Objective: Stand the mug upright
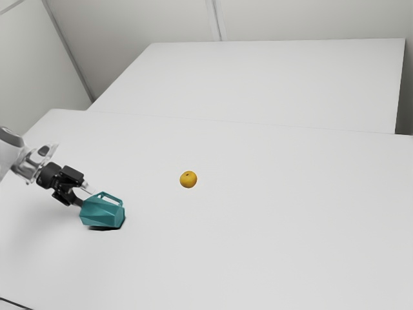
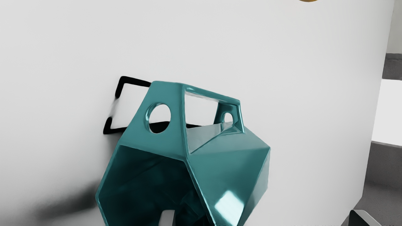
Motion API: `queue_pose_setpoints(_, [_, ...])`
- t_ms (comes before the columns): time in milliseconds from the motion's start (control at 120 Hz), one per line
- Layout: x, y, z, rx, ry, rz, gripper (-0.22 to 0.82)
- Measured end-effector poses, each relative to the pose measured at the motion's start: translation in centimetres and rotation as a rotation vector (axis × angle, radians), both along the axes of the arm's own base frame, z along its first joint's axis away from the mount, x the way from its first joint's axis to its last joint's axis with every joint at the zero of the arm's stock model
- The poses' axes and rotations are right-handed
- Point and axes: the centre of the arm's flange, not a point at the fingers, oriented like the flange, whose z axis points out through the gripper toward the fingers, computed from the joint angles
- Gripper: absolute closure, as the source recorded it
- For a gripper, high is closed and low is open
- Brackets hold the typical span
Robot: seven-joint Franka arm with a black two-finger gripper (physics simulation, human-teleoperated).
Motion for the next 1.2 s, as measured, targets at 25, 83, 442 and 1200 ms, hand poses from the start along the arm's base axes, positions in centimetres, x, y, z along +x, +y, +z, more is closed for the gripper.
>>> queue_pose_setpoints(25, [-0.2, -0.1, -0.1, -0.007, -0.003, 0.001, 0.00])
queue_pose_setpoints(83, [-0.7, -0.4, -0.6, -0.023, -0.004, 0.005, 0.00])
queue_pose_setpoints(442, [-0.4, -1.6, -1.7, -0.077, -0.042, 0.006, 0.43])
queue_pose_setpoints(1200, [4.8, -9.7, 10.1, 0.171, -0.185, -0.323, 0.78])
